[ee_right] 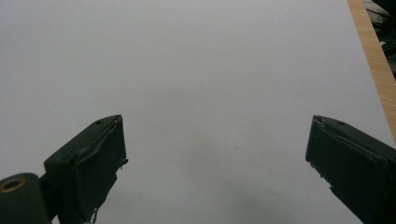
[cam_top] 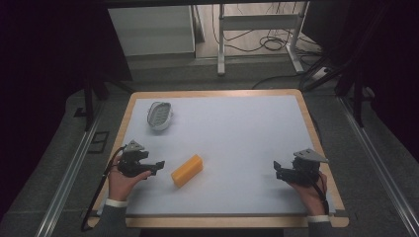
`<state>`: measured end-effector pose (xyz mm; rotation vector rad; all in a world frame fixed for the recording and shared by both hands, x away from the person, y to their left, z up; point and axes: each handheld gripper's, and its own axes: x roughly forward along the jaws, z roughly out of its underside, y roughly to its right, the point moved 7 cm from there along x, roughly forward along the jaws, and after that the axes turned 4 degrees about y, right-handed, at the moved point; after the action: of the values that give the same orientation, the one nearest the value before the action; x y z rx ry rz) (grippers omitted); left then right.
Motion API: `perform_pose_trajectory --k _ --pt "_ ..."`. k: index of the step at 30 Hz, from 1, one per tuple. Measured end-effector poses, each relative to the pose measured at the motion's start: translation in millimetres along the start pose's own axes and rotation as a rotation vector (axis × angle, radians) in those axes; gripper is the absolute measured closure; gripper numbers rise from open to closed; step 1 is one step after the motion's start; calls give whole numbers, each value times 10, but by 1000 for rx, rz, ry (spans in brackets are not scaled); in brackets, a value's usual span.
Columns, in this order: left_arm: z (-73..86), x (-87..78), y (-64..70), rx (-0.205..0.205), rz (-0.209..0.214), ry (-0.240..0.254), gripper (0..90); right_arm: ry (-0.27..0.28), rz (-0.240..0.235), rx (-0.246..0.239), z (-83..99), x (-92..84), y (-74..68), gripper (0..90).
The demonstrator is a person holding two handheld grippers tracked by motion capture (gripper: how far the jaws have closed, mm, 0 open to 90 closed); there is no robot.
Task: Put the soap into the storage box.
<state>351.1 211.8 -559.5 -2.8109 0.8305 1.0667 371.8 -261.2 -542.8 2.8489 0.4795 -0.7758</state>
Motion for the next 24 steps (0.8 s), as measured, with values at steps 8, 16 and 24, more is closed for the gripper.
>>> perform_pose_trajectory --k 8,16,24 --pt "-14 1 -18 -12 3 2 195 3 -6 3 35 -23 18 56" --pt "-25 -44 -20 -25 6 9 198 7 -8 -4 38 -31 2 59" --pt "-17 -93 -38 -40 -5 16 220 2 4 -25 37 -4 3 63"
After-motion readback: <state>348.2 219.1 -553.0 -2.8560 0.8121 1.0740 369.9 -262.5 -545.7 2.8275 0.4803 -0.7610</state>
